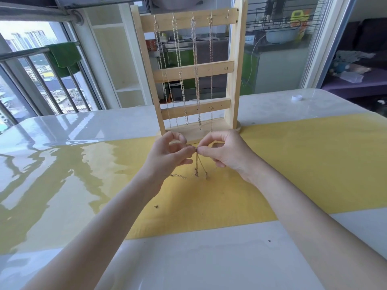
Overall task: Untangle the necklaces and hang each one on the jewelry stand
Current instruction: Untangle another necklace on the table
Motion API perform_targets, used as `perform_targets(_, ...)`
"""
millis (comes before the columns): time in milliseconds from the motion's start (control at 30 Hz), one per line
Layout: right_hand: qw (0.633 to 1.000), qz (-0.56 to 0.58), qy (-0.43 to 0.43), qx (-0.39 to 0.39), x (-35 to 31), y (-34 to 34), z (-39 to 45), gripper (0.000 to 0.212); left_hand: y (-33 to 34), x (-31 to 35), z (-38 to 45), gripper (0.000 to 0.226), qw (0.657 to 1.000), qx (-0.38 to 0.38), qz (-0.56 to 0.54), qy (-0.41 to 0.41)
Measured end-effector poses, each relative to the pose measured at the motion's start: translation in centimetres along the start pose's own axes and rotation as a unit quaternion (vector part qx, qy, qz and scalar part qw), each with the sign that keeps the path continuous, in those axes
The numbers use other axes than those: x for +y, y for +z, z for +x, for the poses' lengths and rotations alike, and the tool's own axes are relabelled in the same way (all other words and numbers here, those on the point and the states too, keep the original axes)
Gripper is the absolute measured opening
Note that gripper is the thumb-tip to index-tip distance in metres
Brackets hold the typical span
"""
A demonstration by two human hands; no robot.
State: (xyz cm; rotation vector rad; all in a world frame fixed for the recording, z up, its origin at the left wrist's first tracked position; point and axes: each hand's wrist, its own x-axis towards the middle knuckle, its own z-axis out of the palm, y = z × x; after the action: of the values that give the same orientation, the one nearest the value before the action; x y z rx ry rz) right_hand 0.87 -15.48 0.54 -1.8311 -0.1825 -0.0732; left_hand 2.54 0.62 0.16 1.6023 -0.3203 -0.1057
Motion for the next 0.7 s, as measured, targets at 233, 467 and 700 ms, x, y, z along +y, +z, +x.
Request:
perform_targets(233,1.0,0.024,0.018,-0.01,0.0,0.7,-0.1,0.023,1.2,-0.5,-0.5,0.019,0.939,-0.018,0.316,0.137)
perform_targets(467,0.995,0.083,0.023,-0.046,0.4,0.7,0.2,0.026,1.0,-0.1,-0.4,0.02,0.926,0.015,0.357,0.119)
perform_targets(700,0.976,0.205,0.068,-0.006,0.8,0.0,0.5,0.026,0.8,0.0,-0.8,0.017,0.992,-0.071,0.014,-0.107)
